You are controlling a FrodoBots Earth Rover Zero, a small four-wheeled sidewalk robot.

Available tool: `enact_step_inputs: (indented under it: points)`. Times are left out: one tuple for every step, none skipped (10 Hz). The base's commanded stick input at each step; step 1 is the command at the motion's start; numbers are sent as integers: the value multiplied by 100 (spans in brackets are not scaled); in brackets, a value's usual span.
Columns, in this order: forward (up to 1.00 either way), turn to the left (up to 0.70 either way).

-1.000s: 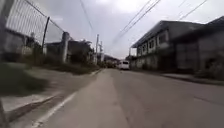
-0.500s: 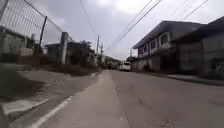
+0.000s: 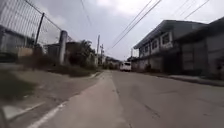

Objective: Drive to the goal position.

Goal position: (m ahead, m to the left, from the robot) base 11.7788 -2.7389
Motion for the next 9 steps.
enact_step_inputs:
  points:
    - [70, -10]
    - [70, -2]
    - [70, 0]
    - [70, 0]
    - [70, 0]
    - [70, 0]
    - [70, 0]
    - [70, 0]
    - [70, 0]
